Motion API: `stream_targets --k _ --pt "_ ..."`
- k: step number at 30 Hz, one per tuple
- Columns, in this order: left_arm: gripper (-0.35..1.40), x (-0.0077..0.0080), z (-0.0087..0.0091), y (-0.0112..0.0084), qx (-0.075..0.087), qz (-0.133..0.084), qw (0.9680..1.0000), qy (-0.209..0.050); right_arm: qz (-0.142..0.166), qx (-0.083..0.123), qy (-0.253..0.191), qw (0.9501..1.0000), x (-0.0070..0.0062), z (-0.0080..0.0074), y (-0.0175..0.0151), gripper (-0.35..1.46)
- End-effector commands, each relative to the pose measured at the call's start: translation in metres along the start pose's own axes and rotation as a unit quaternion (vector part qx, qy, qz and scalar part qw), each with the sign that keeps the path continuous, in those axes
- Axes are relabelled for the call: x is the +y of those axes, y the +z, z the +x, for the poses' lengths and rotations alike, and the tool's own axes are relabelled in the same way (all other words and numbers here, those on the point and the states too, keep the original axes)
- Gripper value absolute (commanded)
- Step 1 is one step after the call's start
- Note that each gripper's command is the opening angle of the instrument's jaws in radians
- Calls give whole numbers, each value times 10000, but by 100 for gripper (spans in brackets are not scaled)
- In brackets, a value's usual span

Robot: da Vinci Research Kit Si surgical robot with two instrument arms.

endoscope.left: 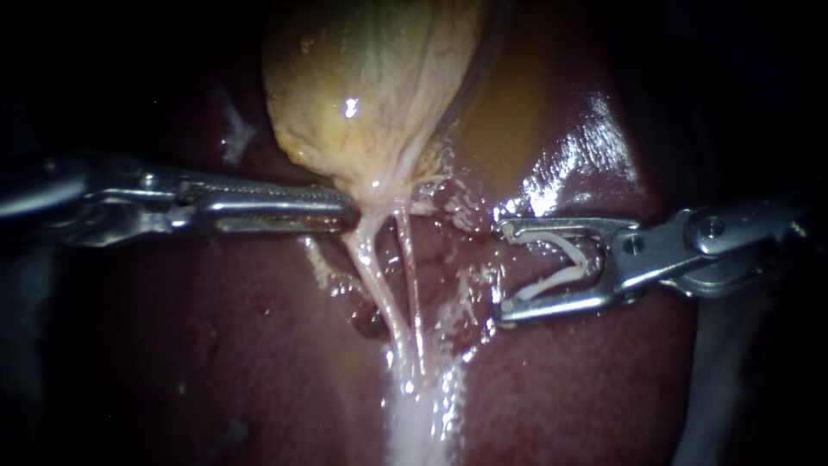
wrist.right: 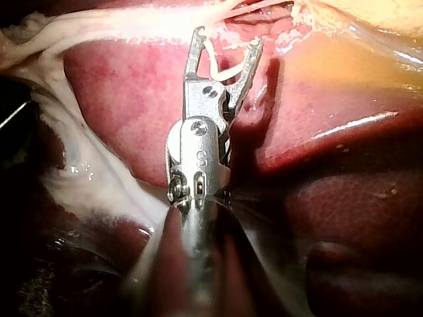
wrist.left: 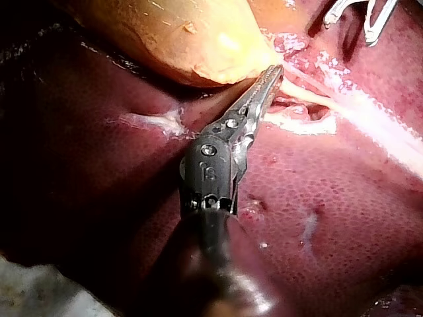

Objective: Grabbing gallbladder

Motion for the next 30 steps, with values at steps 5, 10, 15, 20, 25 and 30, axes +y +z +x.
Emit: stream_targets --k 5,10,15,20,25,30 --pt "-35 8 14 -7 155 -30 9999 -29 -2 0 1 10000 0 0 0 49" --pt "-35 7 22 -13 261 -30 9996 -57 -3 0 1 10000 0 0 0 49" --pt "-35 6 25 -16 291 -33 9996 -42 -3 0 1 10000 1 0 0 49" --pt "-35 6 25 -17 291 -31 9996 -43 -5 1 31 10000 1 0 1 49" --pt "-35 7 25 -17 292 -31 9996 -42 -6 1 32 10000 1 0 1 49" --pt "-35 7 25 -16 292 -30 9996 -42 -7 1 31 10000 1 0 1 49"
